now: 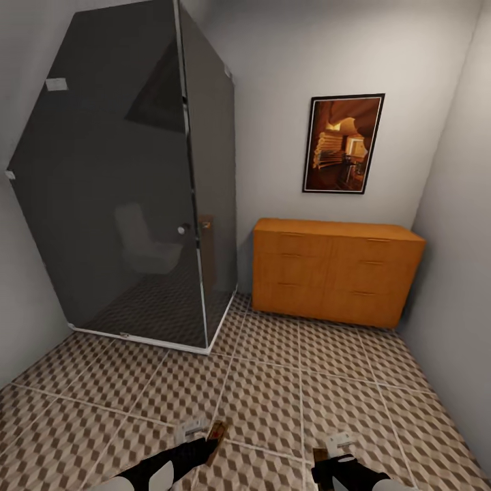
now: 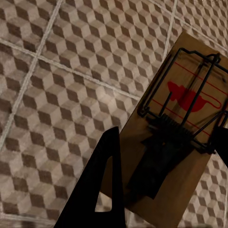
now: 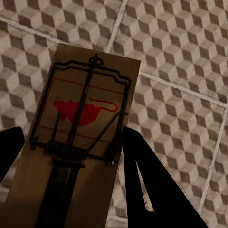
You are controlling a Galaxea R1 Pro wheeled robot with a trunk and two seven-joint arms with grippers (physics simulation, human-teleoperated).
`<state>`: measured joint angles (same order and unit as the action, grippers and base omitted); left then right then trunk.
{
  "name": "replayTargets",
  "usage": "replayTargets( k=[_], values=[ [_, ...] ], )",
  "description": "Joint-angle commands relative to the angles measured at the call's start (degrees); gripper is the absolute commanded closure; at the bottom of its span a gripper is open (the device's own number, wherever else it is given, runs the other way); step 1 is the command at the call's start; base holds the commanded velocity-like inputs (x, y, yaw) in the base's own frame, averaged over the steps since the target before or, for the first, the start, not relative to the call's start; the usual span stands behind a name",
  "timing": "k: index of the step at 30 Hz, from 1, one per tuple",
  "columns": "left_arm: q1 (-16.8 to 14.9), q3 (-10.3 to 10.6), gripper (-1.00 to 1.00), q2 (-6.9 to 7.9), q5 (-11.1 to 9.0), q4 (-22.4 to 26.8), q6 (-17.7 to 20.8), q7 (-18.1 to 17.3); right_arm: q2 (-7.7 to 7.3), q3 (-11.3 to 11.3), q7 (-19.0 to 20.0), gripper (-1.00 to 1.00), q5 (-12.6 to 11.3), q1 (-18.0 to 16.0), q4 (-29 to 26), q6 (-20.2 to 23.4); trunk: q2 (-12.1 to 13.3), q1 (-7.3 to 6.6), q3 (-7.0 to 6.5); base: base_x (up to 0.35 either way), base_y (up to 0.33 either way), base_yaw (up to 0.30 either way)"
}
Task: Take the four mousetraps from the cabinet in the bathroom and place them on the bathroom floor. Make sure all four end up on the same floor surface, and ensure that at least two of them are either under or directly next to the same bathroom sink.
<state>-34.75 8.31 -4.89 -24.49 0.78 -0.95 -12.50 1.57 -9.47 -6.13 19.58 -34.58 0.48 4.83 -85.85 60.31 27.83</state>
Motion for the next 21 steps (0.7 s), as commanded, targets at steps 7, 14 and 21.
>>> replayTargets(
  k=[7,14,21],
  values=[
    [-0.05,0.47,1.0,-0.01,-0.61,-0.07,-0.13,-0.15,0.01,-0.46,-0.2,1.0,0.46,-0.05,0.05,0.14,-0.04,-0.04,0.06,-0.338,0.0,0.3],
    [-0.05,0.47,1.0,0.04,-0.64,-0.09,-0.42,-0.15,0.01,-0.46,-0.2,1.0,0.46,-0.05,0.05,0.12,-0.04,-0.04,0.06,-0.338,0.0,0.3],
    [-0.05,0.46,1.0,0.14,-0.75,-0.15,-0.48,-0.07,0.01,-0.46,-0.2,1.0,0.46,-0.05,0.05,0.1,-0.04,-0.04,0.06,-0.124,0.0,0.162]
  ],
)
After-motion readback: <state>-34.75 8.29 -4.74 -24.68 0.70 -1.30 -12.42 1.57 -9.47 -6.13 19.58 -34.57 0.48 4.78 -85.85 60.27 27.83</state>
